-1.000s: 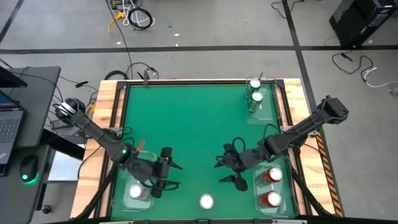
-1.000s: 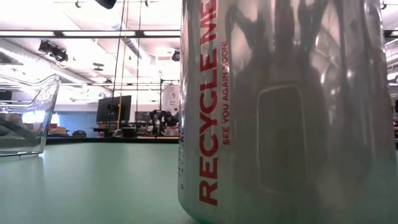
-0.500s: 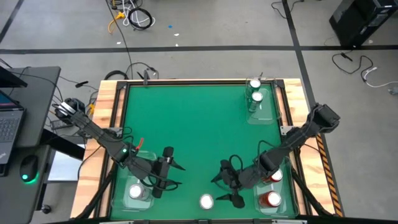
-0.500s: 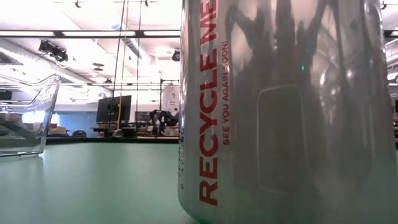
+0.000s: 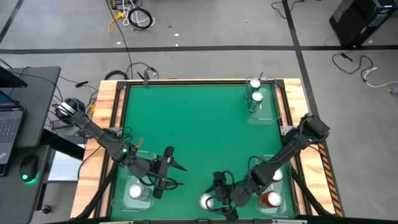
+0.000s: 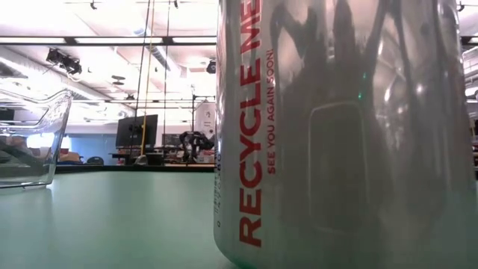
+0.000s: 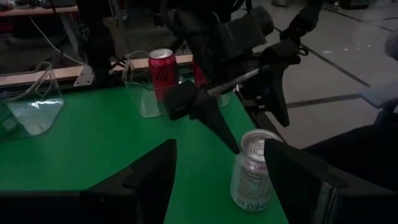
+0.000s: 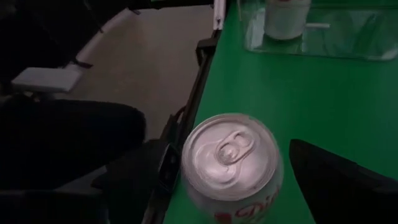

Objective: Sort soda cans
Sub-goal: Put the bottom red/white soda can into the left transparent bin

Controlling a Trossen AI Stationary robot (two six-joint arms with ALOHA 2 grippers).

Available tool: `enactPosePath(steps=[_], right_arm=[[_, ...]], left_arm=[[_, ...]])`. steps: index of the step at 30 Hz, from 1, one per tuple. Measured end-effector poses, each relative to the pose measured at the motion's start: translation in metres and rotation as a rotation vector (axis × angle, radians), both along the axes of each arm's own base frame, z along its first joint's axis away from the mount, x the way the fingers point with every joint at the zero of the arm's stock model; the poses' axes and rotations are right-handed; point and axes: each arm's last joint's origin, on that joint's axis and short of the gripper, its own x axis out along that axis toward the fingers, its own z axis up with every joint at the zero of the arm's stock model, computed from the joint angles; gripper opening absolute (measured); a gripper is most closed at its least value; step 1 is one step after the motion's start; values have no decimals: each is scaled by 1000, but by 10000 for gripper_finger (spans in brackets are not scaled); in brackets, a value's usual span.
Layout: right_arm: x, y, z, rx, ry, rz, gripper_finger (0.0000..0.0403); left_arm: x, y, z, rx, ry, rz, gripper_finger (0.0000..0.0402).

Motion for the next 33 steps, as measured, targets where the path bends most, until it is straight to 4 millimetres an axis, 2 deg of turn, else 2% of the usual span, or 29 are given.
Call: enactPosePath(steps=[8,15,28,33], right_arm=[[2,0,1,-11,-14,-18,350],[4,2,-11,1,15,-32,350],[7,0,-11,1,9,-28,350],[9,2,-22,8,37,-2,350]], left_arm=[[0,-1,1,-19,-9,-1,249],[0,-2,3,-78,-18,7,249],[1,0,3,-97,-15,43,249],[1,0,3,-97,-14,44,249]])
